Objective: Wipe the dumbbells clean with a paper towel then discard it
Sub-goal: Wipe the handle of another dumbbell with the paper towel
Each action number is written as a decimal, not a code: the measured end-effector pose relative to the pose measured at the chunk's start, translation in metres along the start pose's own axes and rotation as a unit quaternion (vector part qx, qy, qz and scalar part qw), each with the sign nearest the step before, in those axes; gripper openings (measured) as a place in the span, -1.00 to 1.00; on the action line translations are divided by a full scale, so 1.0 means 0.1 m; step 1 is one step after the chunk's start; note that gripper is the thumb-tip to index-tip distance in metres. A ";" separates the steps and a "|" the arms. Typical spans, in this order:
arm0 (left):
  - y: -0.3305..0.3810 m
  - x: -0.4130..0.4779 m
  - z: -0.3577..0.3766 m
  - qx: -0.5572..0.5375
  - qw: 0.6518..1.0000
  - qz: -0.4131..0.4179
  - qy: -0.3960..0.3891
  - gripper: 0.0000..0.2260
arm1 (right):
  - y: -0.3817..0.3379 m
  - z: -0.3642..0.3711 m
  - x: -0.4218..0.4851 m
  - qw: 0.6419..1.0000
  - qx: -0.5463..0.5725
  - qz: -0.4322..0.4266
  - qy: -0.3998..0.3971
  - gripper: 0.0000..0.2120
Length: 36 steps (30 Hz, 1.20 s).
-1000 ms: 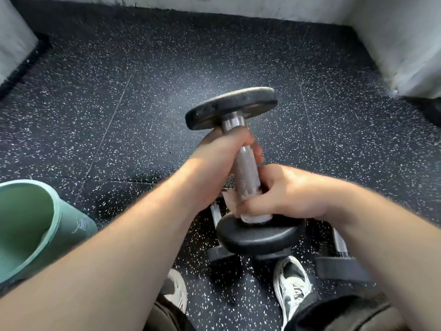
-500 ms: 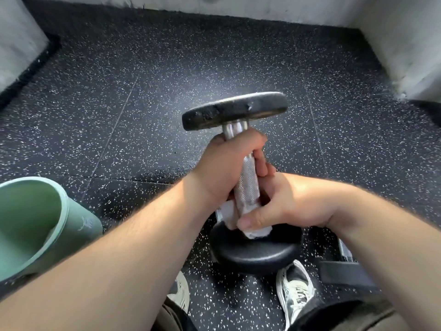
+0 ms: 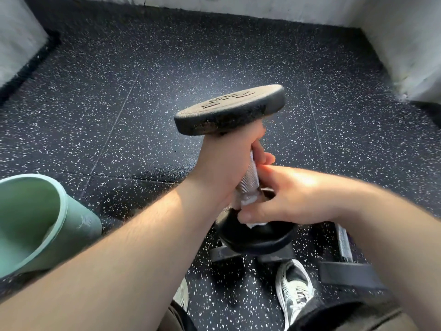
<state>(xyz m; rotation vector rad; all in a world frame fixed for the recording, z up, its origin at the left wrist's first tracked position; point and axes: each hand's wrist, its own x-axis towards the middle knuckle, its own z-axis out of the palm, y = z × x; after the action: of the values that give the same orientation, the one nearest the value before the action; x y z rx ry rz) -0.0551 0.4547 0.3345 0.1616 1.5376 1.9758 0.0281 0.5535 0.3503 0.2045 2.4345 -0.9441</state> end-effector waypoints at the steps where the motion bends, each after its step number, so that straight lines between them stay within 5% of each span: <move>1: 0.00 0.01 -0.01 -0.008 1.000 -0.012 0.005 -0.59 | 0.02 -0.03 -0.02 0.999 0.019 -0.006 -0.028 -0.38; 3: 0.01 0.02 -0.03 -0.021 0.999 -0.037 0.019 -0.57 | 0.06 -0.03 -0.02 0.997 0.052 -0.019 -0.052 -0.42; 10: 0.02 0.03 0.00 -0.008 0.991 -0.061 0.116 -0.55 | 0.04 0.06 0.06 0.999 0.027 0.007 0.045 -0.66; 15: 0.00 -0.01 0.04 0.027 0.978 -0.071 0.193 -0.78 | -0.11 0.20 0.10 0.990 -0.064 0.054 0.112 -0.68; 23: -0.07 0.03 0.06 -0.013 0.966 -0.101 0.239 -0.76 | -0.13 0.45 0.24 0.941 -0.209 0.097 0.249 -0.75; 26: -0.08 0.04 0.05 -0.004 0.968 -0.101 0.230 -0.73 | -0.14 0.42 0.24 0.951 -0.198 0.096 0.216 -0.64; 31: -0.08 0.07 -0.01 0.023 0.973 -0.094 0.210 -0.75 | -0.09 0.19 0.12 0.993 -0.014 0.077 0.089 -0.45; 36: -0.02 0.01 0.02 0.005 0.973 -0.099 0.209 -0.72 | -0.06 0.21 0.14 0.984 -0.044 0.080 0.151 -0.56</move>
<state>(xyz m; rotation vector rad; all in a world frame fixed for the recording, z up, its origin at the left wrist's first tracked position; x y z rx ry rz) -0.0541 0.4576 0.3333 -0.4156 1.7418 1.9206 0.0224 0.5341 0.3334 0.5384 2.6779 -0.7798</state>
